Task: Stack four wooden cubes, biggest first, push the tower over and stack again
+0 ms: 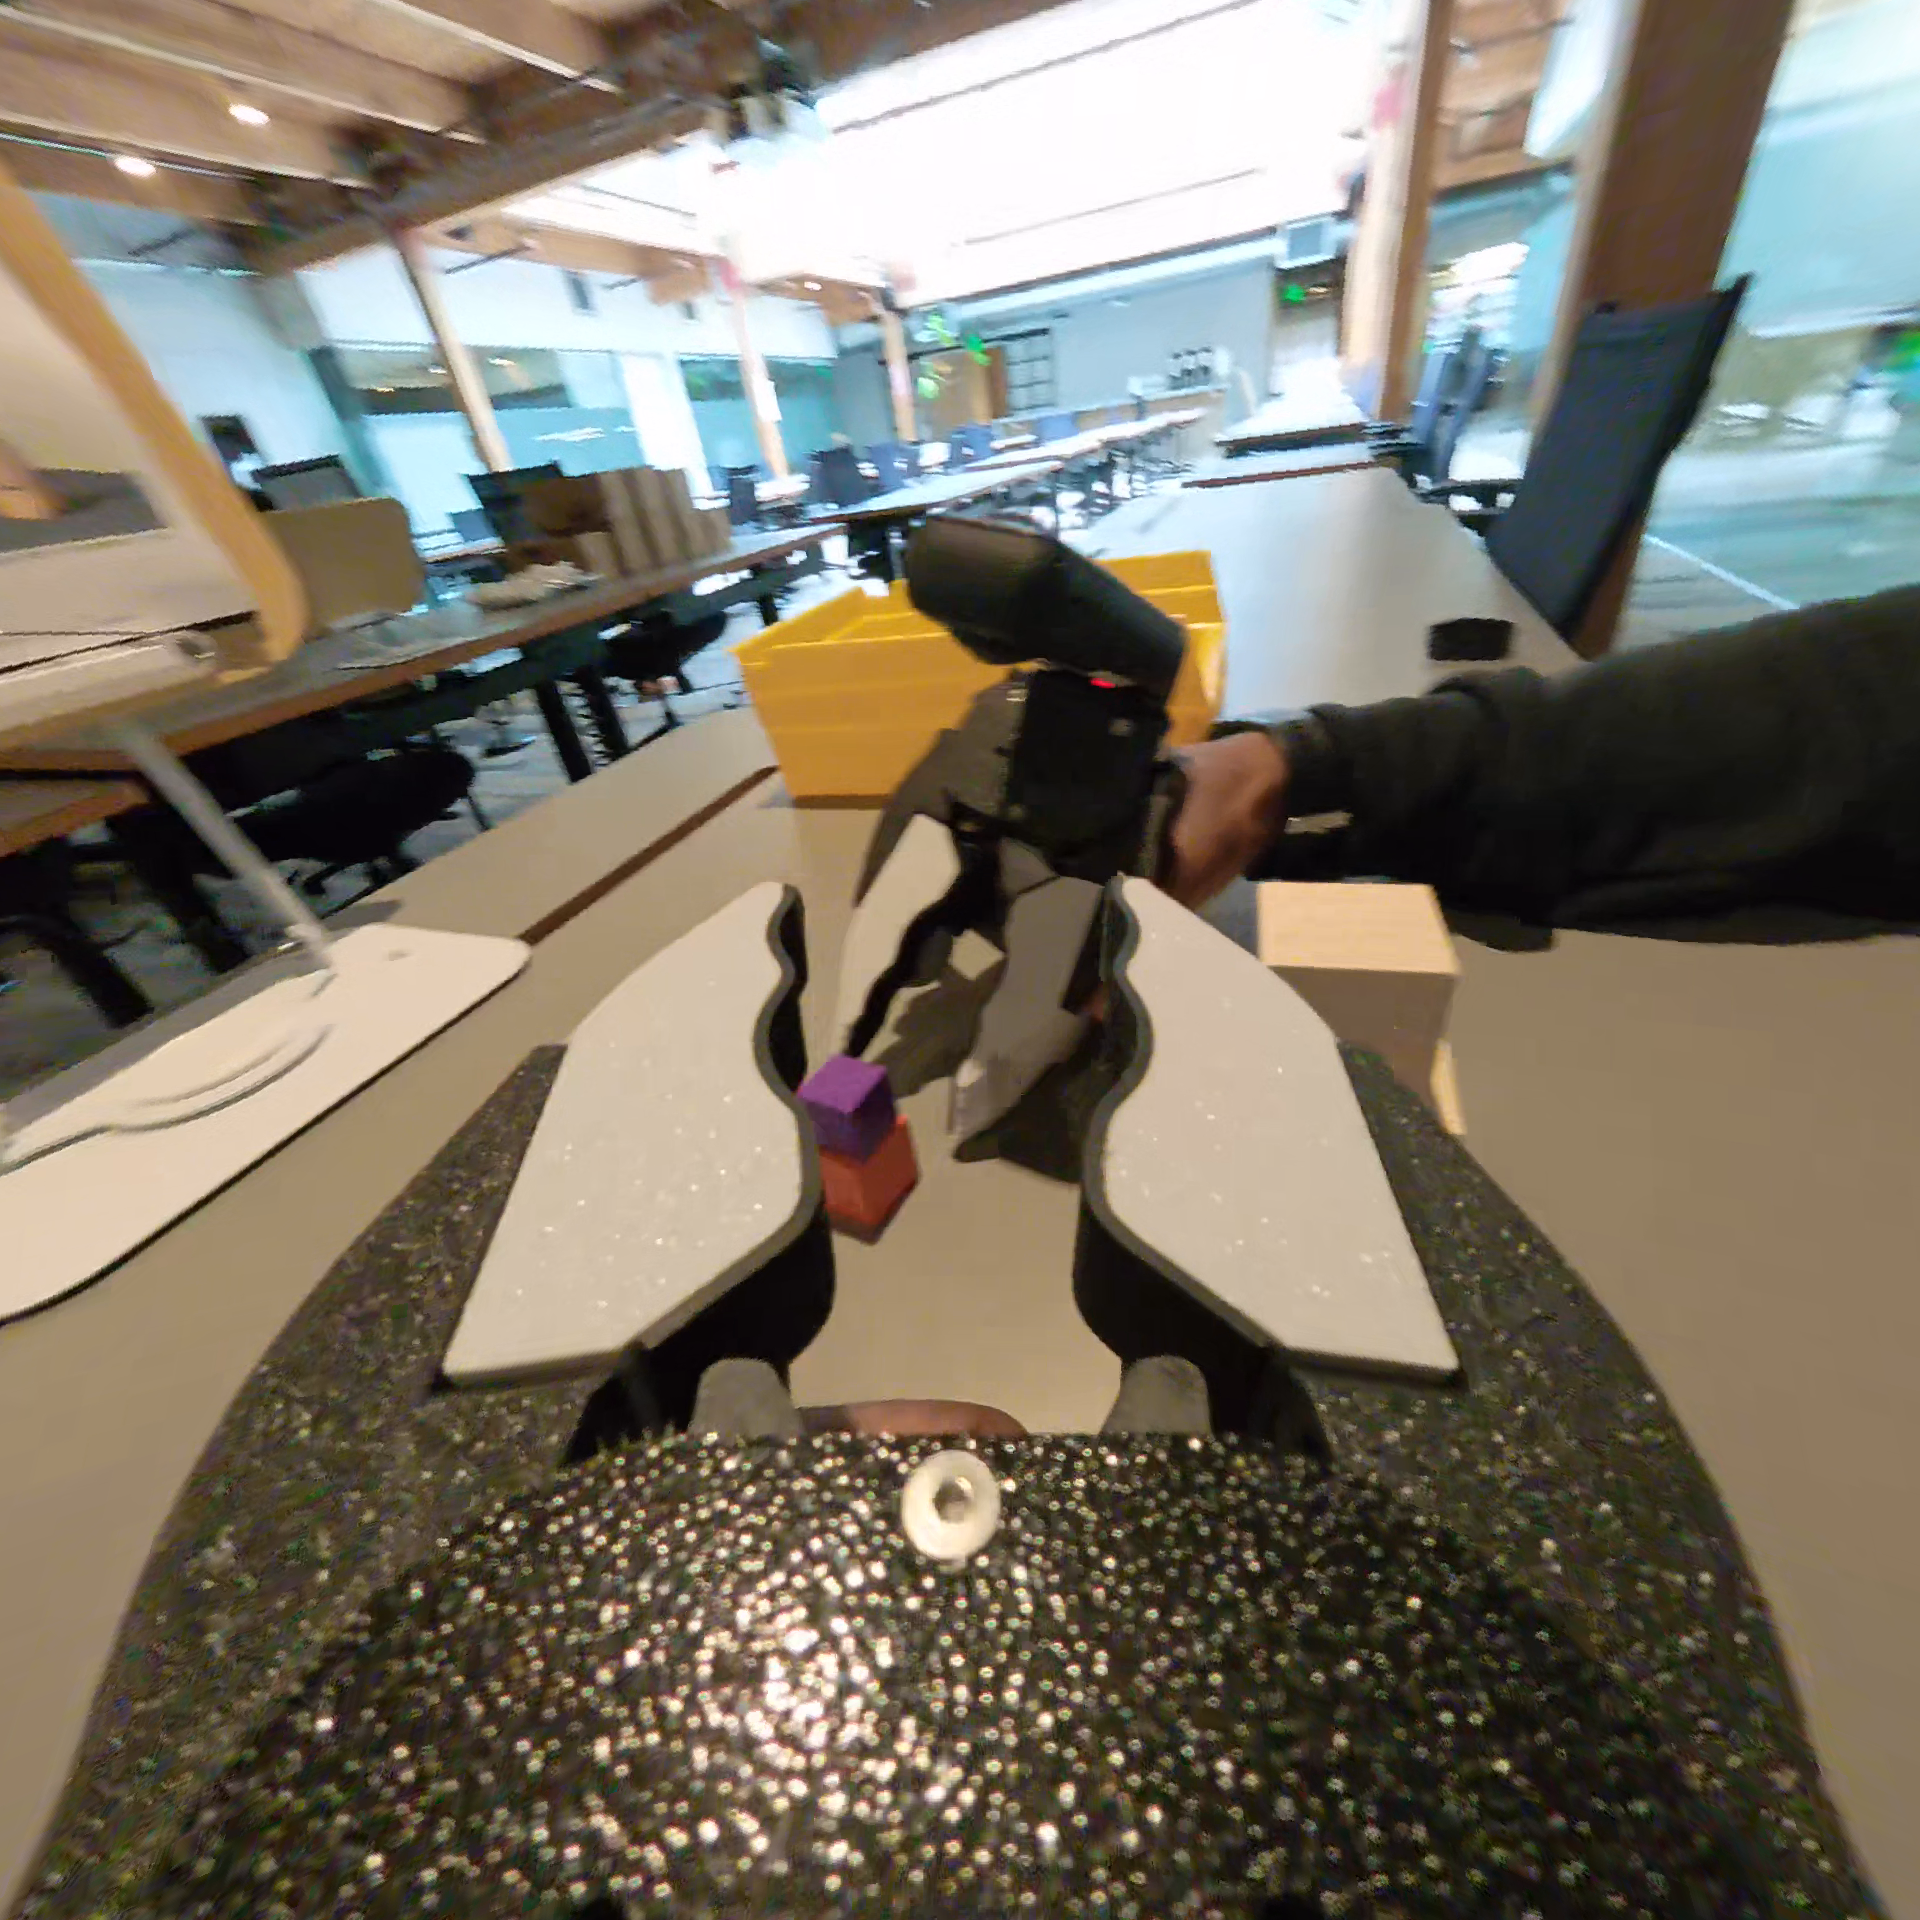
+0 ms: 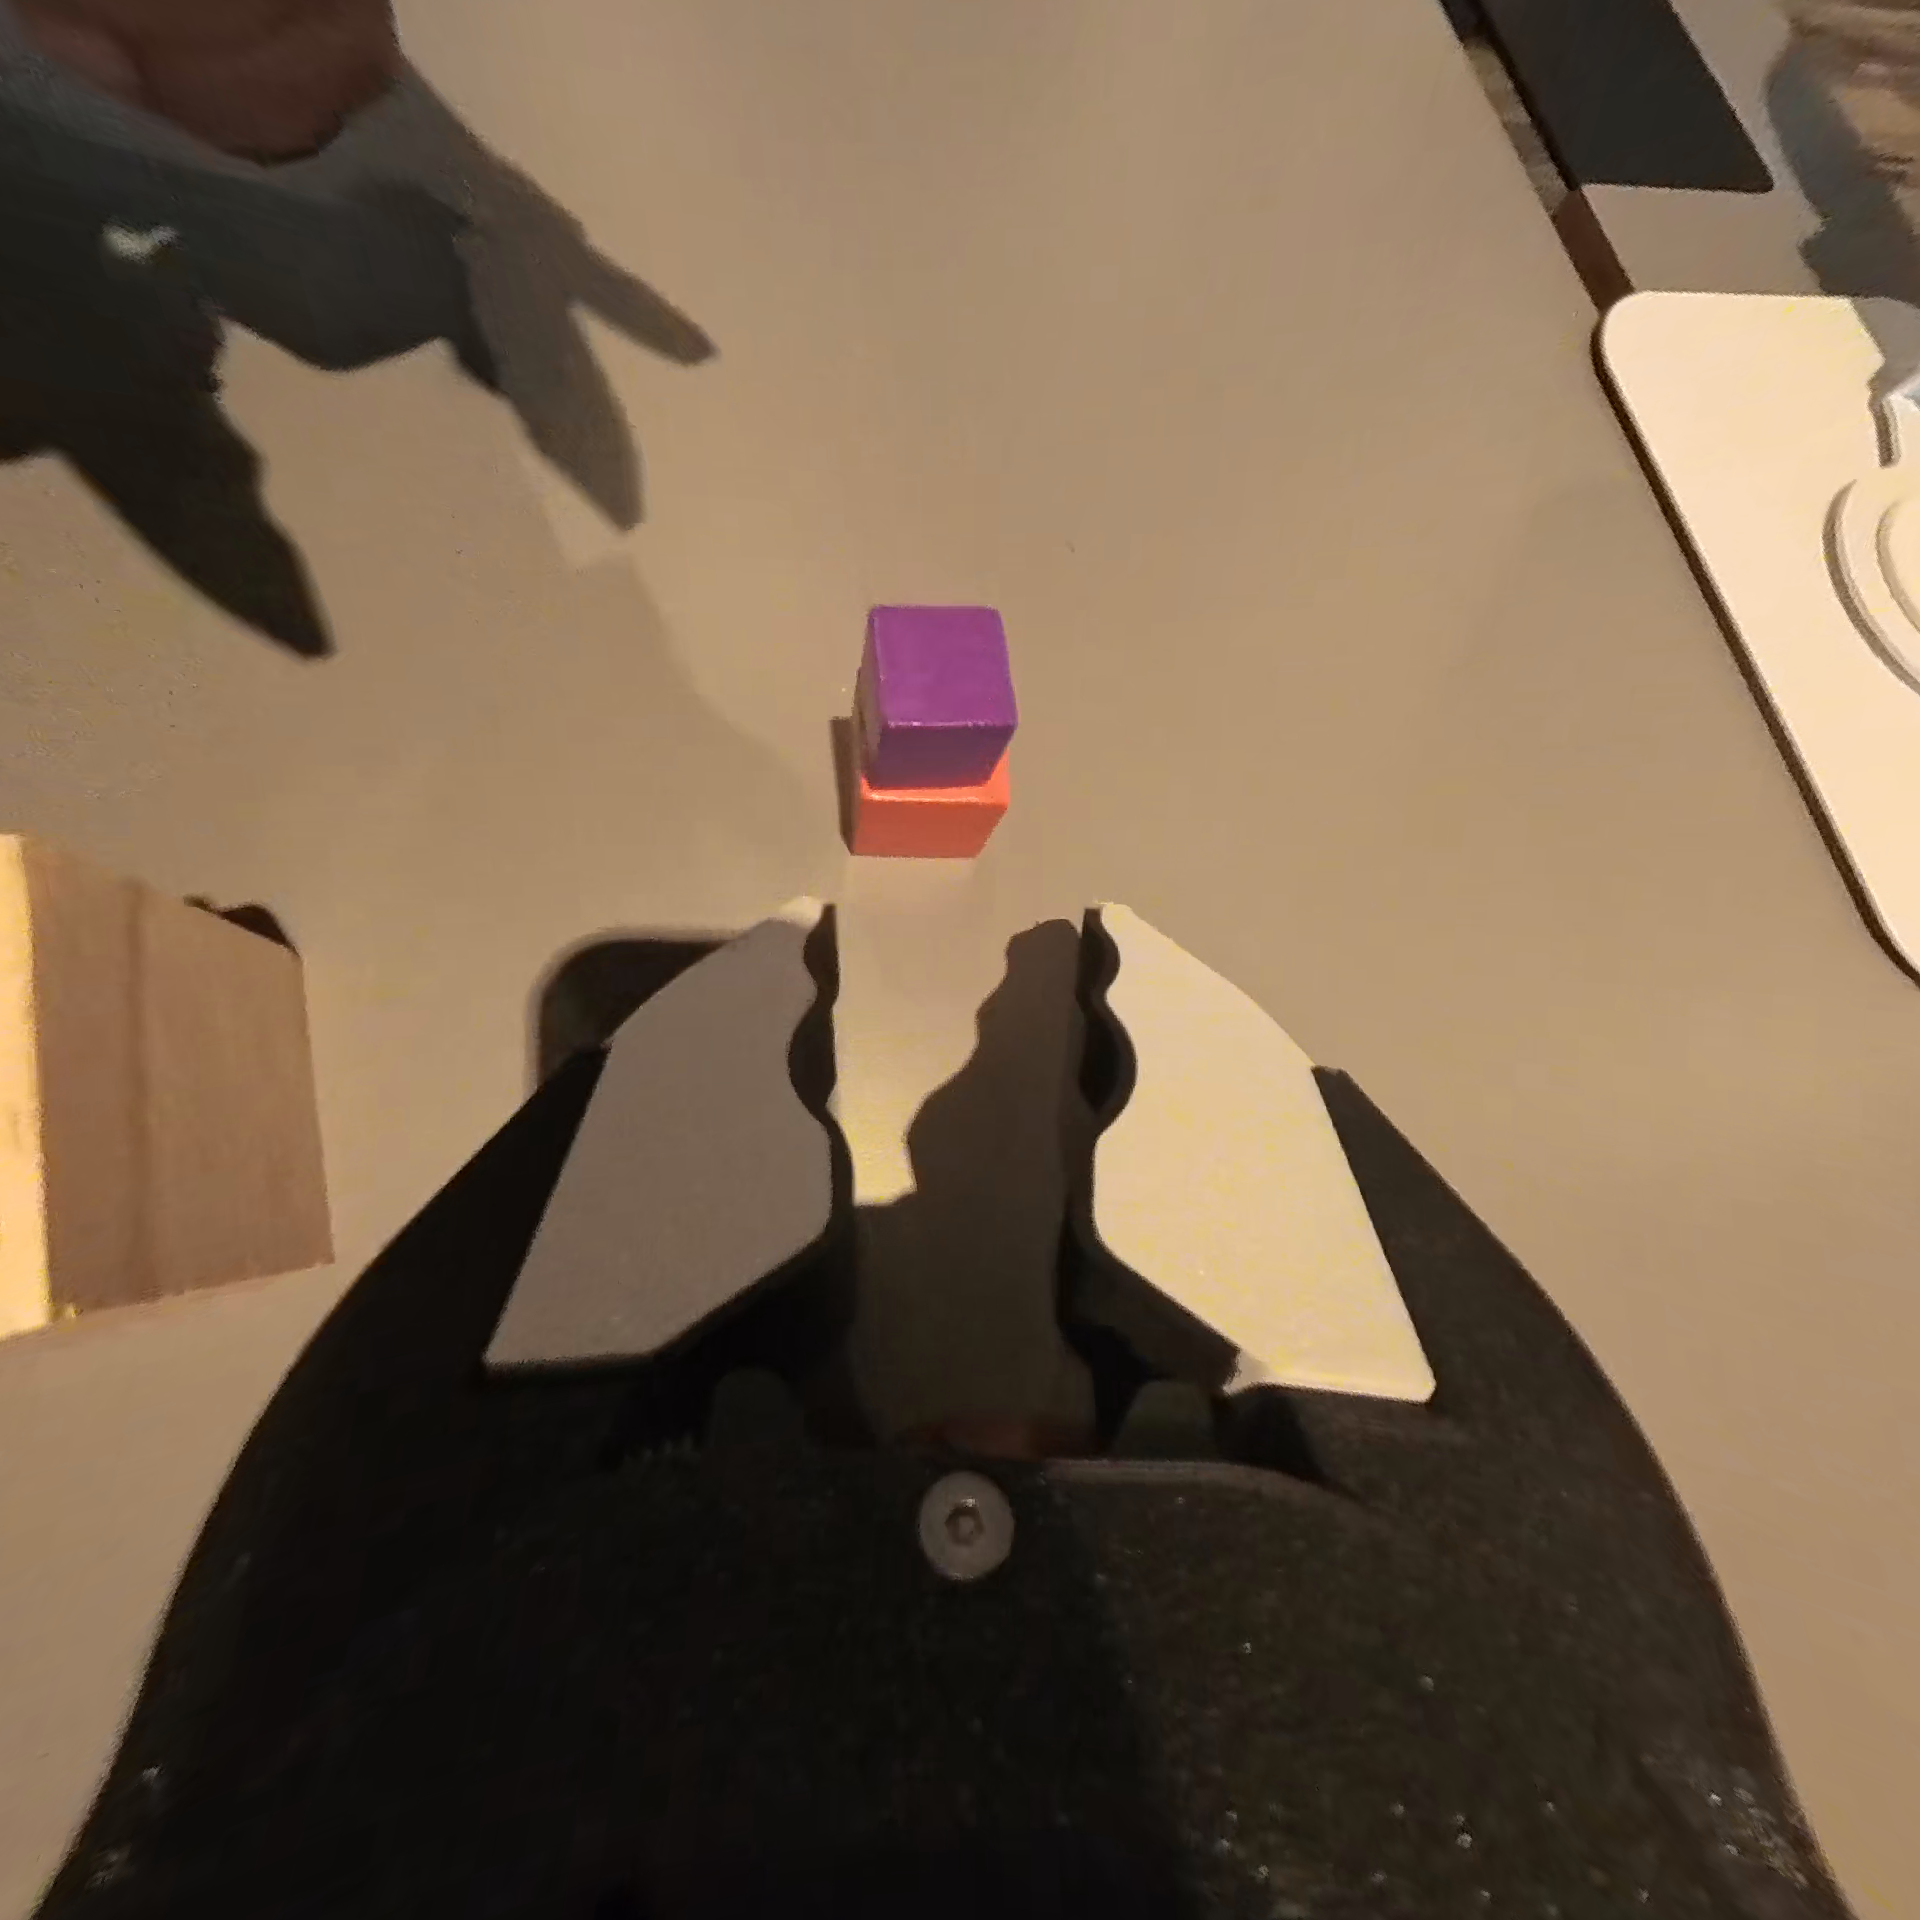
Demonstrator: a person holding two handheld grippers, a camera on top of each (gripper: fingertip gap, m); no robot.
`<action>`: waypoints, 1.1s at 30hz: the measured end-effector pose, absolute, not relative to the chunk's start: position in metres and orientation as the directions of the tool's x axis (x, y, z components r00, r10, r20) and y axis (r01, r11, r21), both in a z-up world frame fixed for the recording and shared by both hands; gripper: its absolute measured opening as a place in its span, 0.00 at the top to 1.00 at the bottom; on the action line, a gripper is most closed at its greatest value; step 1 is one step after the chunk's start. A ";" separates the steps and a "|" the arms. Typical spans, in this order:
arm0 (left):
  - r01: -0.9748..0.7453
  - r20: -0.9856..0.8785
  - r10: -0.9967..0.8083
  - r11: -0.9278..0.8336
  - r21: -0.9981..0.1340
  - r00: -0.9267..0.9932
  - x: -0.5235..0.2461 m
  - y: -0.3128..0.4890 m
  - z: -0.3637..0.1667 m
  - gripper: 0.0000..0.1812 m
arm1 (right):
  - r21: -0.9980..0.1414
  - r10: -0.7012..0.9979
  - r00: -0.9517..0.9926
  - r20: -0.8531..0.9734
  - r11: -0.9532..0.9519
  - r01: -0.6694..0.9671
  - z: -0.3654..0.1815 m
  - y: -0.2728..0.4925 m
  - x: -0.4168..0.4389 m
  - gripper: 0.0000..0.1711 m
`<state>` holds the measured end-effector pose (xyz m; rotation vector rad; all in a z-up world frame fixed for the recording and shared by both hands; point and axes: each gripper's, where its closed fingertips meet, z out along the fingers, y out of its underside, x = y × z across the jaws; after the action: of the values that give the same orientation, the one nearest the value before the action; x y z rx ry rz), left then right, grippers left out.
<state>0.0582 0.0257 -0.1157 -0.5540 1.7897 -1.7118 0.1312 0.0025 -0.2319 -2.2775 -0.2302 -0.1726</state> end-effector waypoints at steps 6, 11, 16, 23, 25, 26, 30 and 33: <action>0.079 -0.144 -0.746 0.122 -0.989 -0.650 0.074 0.038 -0.126 0.71 | -0.766 0.115 0.983 0.145 -0.615 0.185 -0.226 0.017 0.125 0.73; 0.052 -0.150 -0.766 0.151 -0.987 -0.625 0.080 0.038 -0.133 0.71 | -0.776 0.104 0.988 0.110 -0.612 0.151 -0.225 0.023 0.125 0.73; 0.025 -0.156 -0.778 0.177 -0.984 -0.608 0.084 0.039 -0.141 0.71 | -0.766 0.107 0.988 0.112 -0.624 0.155 -0.227 0.025 0.124 0.74; 0.000 -0.158 -0.795 0.195 -0.981 -0.585 0.088 0.043 -0.147 0.72 | -0.727 0.126 0.983 0.137 -0.661 0.186 -0.234 0.025 0.122 0.77; -0.008 -0.160 -0.798 0.203 -0.979 -0.581 0.089 0.043 -0.149 0.72 | -0.720 0.134 0.980 0.146 -0.665 0.198 -0.236 0.026 0.121 0.78; -0.009 -0.163 -0.798 0.207 -0.978 -0.580 0.089 0.043 -0.150 0.72 | -0.720 0.136 0.979 0.149 -0.664 0.202 -0.236 0.027 0.120 0.79; -0.011 -0.183 -0.796 0.231 -0.973 -0.577 0.090 0.041 -0.152 0.72 | -0.720 0.135 0.979 0.151 -0.664 0.203 -0.235 0.027 0.120 0.83; -0.012 -0.192 -0.795 0.244 -0.970 -0.575 0.090 0.041 -0.154 0.73 | -0.726 0.131 0.980 0.147 -0.659 0.198 -0.234 0.027 0.121 0.83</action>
<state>0.0896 0.0408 -0.1535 -0.7416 1.8087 -1.4014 0.1205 0.0269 -0.2345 -2.2984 -0.2283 -0.1036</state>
